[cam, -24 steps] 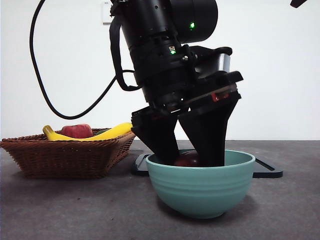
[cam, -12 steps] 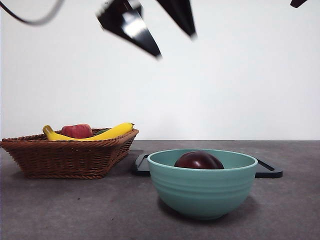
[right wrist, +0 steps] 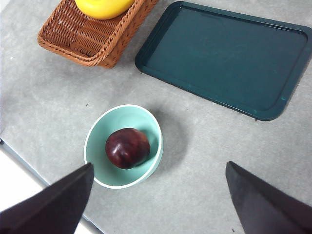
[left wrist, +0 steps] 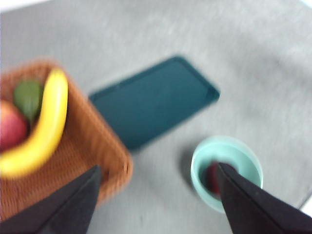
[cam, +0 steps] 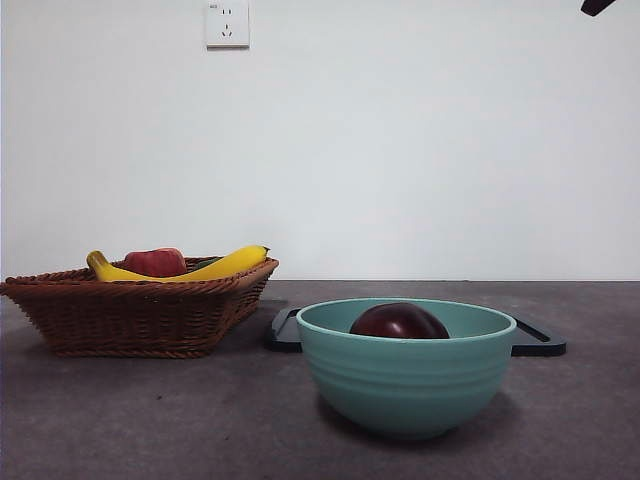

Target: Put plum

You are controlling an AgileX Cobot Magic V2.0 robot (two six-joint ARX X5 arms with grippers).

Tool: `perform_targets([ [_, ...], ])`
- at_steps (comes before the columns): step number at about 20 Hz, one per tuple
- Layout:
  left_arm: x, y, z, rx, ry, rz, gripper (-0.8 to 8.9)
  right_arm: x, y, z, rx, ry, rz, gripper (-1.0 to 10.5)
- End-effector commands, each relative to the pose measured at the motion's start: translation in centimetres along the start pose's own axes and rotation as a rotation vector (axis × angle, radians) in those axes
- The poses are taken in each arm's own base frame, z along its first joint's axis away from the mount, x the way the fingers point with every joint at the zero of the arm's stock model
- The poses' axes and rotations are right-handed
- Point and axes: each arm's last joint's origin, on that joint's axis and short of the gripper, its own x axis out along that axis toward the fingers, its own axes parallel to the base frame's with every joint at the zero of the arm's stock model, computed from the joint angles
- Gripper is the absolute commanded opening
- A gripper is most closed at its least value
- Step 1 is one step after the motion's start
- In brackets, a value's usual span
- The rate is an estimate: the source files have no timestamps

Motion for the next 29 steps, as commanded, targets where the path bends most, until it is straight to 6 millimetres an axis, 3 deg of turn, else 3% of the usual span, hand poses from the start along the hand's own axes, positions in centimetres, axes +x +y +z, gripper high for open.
perform_targets([
  [1,0.4,0.0,-2.5,-0.031,0.038,-0.039,3.74,-0.3,0.2,0.4,-0.007,-0.014,0.003,4.3],
  [4,1.3,-0.2,-6.5,-0.097,0.099,-0.160,3.74,-0.3,0.2,0.4,-0.007,-0.014,0.003,4.3],
  [7,1.8,-0.4,-8.4,-0.119,0.158,-0.262,3.74,-0.3,0.2,0.4,-0.007,-0.014,0.007,4.3],
  [20,1.8,-0.4,-8.4,-0.136,0.155,-0.291,3.74,0.3,0.6,-0.1,0.033,0.062,0.037,4.3],
  [23,1.8,-0.4,-8.4,-0.139,0.155,-0.293,3.74,2.2,0.7,-0.5,0.060,0.113,0.057,4.3],
  [29,1.8,-0.5,-8.4,-0.139,0.155,-0.293,3.74,8.1,0.0,-1.9,0.093,0.174,0.041,4.0],
])
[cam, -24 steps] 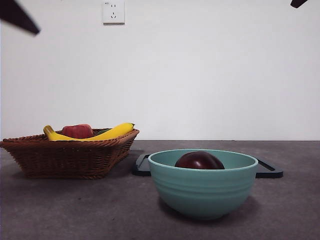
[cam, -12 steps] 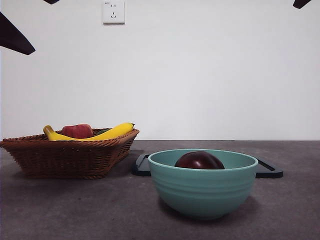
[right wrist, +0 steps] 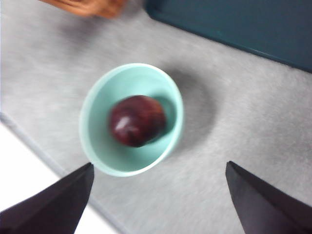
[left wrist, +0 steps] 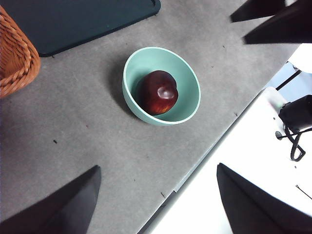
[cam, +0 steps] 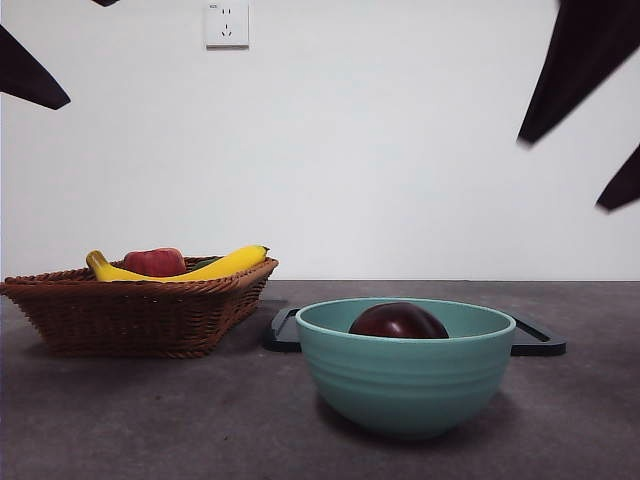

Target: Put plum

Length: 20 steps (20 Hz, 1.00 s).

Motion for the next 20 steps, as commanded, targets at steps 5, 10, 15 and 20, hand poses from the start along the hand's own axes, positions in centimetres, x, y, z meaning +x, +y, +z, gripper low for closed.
perform_targets([
  [5,-0.1,-0.2,0.3,0.010,-0.011,-0.012,3.74,5.0,-0.1,1.0,-0.006,0.070,-0.063,3.8],
  [10,-0.1,-0.2,0.3,0.011,-0.011,-0.012,3.74,8.7,-0.3,1.3,-0.017,0.125,-0.096,2.8],
  [15,-0.1,-0.2,0.3,0.011,-0.011,-0.012,3.74,10.4,-0.5,1.3,-0.021,0.141,-0.115,1.5],
  [20,-0.1,-0.2,0.5,0.020,-0.029,-0.014,3.74,11.1,-0.4,1.2,-0.027,0.159,-0.112,1.0],
])
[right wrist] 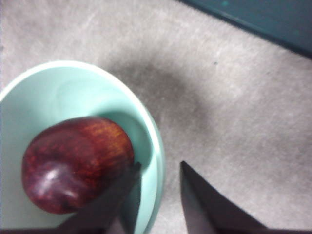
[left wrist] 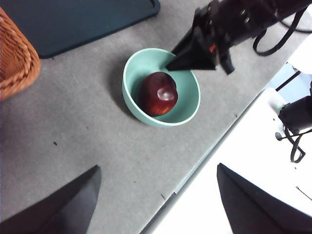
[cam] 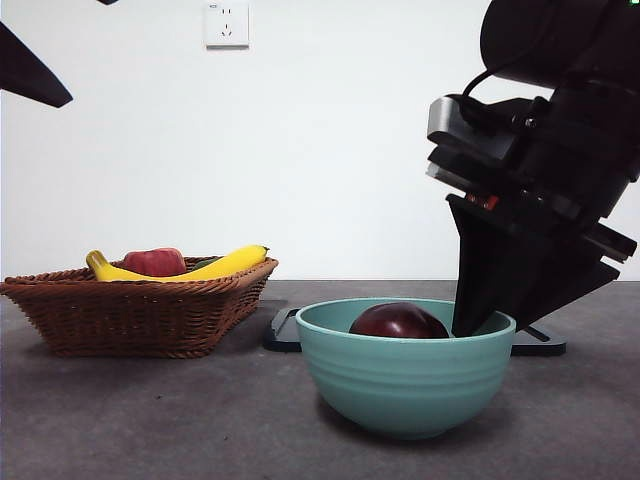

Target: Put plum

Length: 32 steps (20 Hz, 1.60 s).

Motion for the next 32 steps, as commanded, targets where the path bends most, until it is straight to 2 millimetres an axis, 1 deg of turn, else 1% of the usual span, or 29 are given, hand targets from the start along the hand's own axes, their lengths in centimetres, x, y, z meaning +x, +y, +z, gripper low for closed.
perform_targets([
  [1,-0.1,-0.2,0.4,0.017,-0.023,-0.013,3.74,0.4,0.2,0.1,0.002,0.003,0.003,0.8],
  [2,-0.1,-0.2,0.4,0.019,-0.023,-0.013,3.74,0.4,0.2,0.1,0.001,0.001,0.004,0.2],
  [3,-0.1,-0.2,0.4,0.019,-0.023,-0.013,3.74,0.4,0.2,0.1,0.001,-0.002,0.006,0.1],
  [7,-0.1,-0.2,0.4,0.020,-0.023,-0.013,3.74,0.2,0.4,0.4,0.009,-0.016,0.017,0.1],
  [9,-0.1,-0.2,0.4,0.019,-0.022,-0.013,3.74,-0.3,0.6,0.8,0.017,-0.039,0.023,0.1],
  [11,-0.1,-0.2,0.4,0.019,-0.022,-0.013,3.74,-1.2,1.0,1.6,0.015,-0.072,0.028,0.1],
  [13,-0.1,-0.2,0.4,0.019,-0.021,-0.013,3.74,-2.2,1.1,2.6,0.023,-0.089,0.010,0.1],
  [16,-0.1,-0.2,0.4,0.020,-0.022,-0.013,3.74,-3.8,0.7,4.5,0.043,-0.157,-0.031,0.1],
  [19,-0.1,-0.2,0.4,0.026,-0.022,-0.013,3.74,-5.1,-0.4,6.8,0.064,-0.206,-0.061,0.1],
  [22,-0.1,-0.2,0.4,0.027,-0.022,-0.013,3.74,-5.5,-1.9,9.5,0.081,-0.238,-0.094,0.1],
  [24,-0.1,-0.2,0.4,0.027,-0.021,-0.013,3.74,-5.0,-3.1,11.4,0.095,-0.231,-0.118,0.1],
  [26,-0.1,-0.2,0.4,0.027,-0.021,-0.013,3.74,-4.0,-4.2,13.1,0.101,-0.220,-0.133,0.1],
  [27,-0.1,-0.2,0.4,0.027,-0.021,-0.013,3.74,-3.1,-4.7,13.8,0.105,-0.209,-0.150,0.1],
  [29,-0.1,-0.2,0.4,0.026,-0.021,-0.013,3.74,-1.6,-5.6,14.5,0.115,-0.186,-0.162,0.1],
  [32,-0.1,-0.2,0.4,0.026,-0.020,-0.013,3.74,0.4,-6.6,14.7,0.129,-0.164,-0.171,0.1],
])
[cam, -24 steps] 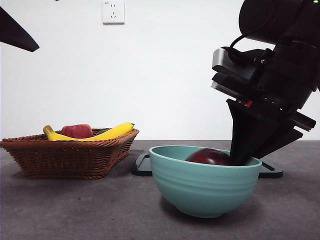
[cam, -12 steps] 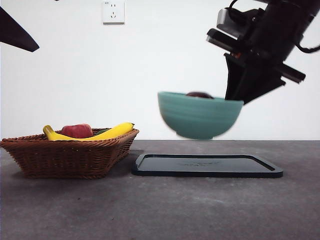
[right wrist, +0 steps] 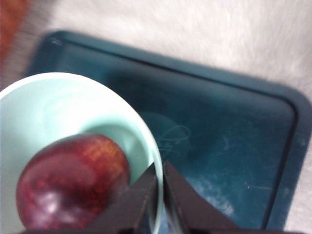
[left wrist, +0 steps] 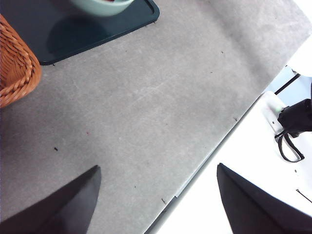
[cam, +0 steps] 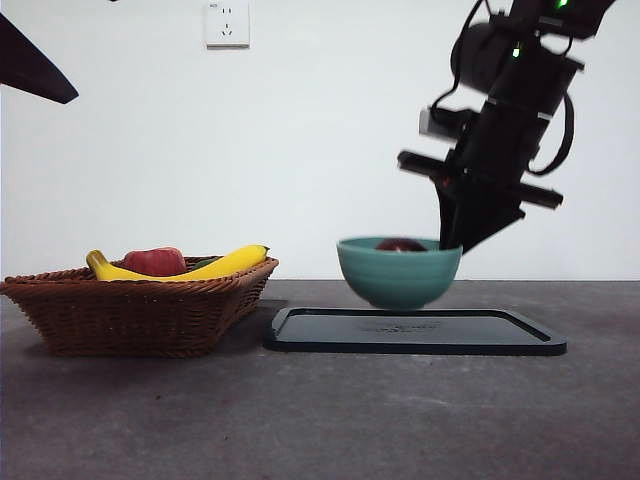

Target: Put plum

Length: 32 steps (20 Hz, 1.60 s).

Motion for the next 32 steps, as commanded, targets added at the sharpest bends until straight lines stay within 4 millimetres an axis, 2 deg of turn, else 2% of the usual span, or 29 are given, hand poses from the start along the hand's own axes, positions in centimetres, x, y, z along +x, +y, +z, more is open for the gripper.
perform_targets([
  [1,-0.1,-0.2,0.3,0.020,-0.010,-0.011,3.74,1.3,-0.1,0.5,-0.013,-0.007,-0.003,0.1],
  [4,-0.1,-0.2,0.3,0.020,-0.010,-0.011,3.74,2.8,-0.4,0.1,-0.007,0.028,-0.010,0.1],
  [8,-0.1,-0.2,0.3,0.020,-0.009,-0.011,3.74,3.1,-0.5,0.0,-0.004,0.040,-0.012,0.1],
  [9,-0.1,-0.2,0.3,0.020,-0.009,-0.011,3.74,3.1,-0.5,-0.1,-0.002,0.046,-0.013,0.5],
  [10,-0.1,-0.2,0.3,0.019,-0.009,-0.011,3.74,3.1,-0.5,-0.1,0.004,0.048,-0.013,1.5],
  [11,-0.1,-0.2,0.3,0.019,-0.009,-0.011,3.74,2.9,-0.5,-0.1,0.008,0.047,-0.014,2.0],
  [13,-0.1,-0.2,0.3,0.018,-0.006,-0.011,3.74,1.8,-0.2,0.2,0.003,0.021,-0.009,2.0],
  [14,-0.1,-0.2,0.3,0.018,-0.005,-0.011,3.74,0.8,0.0,0.4,-0.002,-0.003,-0.004,2.0],
  [16,-0.1,-0.2,0.3,0.018,-0.005,-0.010,3.74,-2.7,0.7,0.8,-0.020,-0.062,0.001,2.0],
  [18,-0.1,-0.2,0.3,0.018,-0.005,-0.011,3.74,-7.4,1.5,0.4,-0.063,-0.112,0.011,2.0],
  [21,-0.1,-0.2,0.3,0.018,-0.005,-0.011,3.74,-15.6,2.8,-2.0,-0.134,-0.178,0.051,2.0],
  [24,-0.1,-0.2,0.3,0.018,-0.006,-0.011,3.74,-21.6,3.5,-4.9,-0.159,-0.275,0.074,2.0],
  [26,-0.1,-0.2,0.3,0.018,-0.007,-0.011,3.74,-23.8,3.7,-6.8,-0.171,-0.310,0.083,2.0],
  [28,-0.1,-0.2,0.3,0.018,-0.007,-0.011,3.74,-25.2,3.7,-8.8,-0.182,-0.323,0.096,2.0],
  [30,-0.1,-0.2,0.3,0.019,-0.008,-0.011,3.74,-25.3,3.5,-11.0,-0.195,-0.321,0.127,2.0],
  [32,-0.1,-0.2,0.3,0.019,-0.009,-0.011,3.74,-24.3,3.1,-13.3,-0.198,-0.288,0.167,2.0],
])
